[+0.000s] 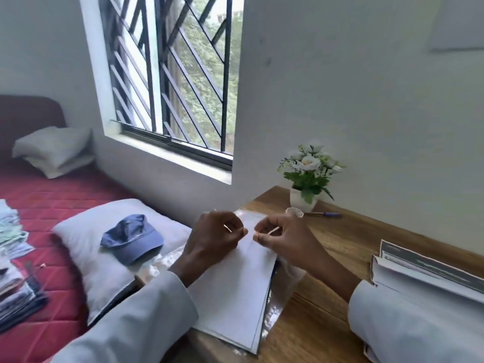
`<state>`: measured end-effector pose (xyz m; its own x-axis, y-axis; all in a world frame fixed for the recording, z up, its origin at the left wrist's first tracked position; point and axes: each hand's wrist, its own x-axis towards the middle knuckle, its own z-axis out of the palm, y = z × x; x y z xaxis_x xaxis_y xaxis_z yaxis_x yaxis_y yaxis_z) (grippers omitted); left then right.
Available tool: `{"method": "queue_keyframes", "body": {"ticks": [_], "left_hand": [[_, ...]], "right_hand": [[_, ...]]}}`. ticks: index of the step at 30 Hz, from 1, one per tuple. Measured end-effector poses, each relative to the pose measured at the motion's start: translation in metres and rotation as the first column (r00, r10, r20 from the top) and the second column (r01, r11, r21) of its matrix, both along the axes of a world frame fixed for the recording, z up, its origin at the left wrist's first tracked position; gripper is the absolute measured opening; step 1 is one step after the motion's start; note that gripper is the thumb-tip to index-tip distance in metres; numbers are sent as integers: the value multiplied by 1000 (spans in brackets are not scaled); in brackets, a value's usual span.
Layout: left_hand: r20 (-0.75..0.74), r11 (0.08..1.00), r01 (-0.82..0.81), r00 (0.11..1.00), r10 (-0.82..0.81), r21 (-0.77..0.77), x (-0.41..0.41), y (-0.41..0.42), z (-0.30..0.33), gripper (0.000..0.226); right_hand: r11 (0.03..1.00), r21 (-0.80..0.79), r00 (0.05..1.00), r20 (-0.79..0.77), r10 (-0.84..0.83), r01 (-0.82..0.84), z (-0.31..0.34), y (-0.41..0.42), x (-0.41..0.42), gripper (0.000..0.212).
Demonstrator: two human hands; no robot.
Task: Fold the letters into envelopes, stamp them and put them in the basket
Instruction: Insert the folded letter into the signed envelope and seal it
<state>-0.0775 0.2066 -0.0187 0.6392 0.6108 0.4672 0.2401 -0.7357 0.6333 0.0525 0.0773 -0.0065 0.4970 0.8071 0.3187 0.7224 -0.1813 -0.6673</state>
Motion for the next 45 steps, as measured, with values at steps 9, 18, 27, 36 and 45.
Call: {"method": "queue_keyframes", "body": {"ticks": [9,18,27,36,45], "left_hand": [[-214,985,-148,963,164,88,6,-1,-14,45],[-173,988,-157,973,152,-16,2,1,-9,50],[143,741,95,990,1,-665,-6,16,-7,40],[90,838,173,985,-148,-518,-13,17,9,9],[0,809,389,901,-434,-441,-14,-5,75,7]], "right_hand": [[988,-99,992,57,-113,118,-14,-1,-2,31],[981,-97,985,71,-159,165,-20,-3,-4,46],[983,-73,986,24,-166,167,-23,-1,0,62],[983,-17,979,93,-181,183,-8,-1,6,85],[996,77,902,-424,78,-50,68,-48,25,37]]}}
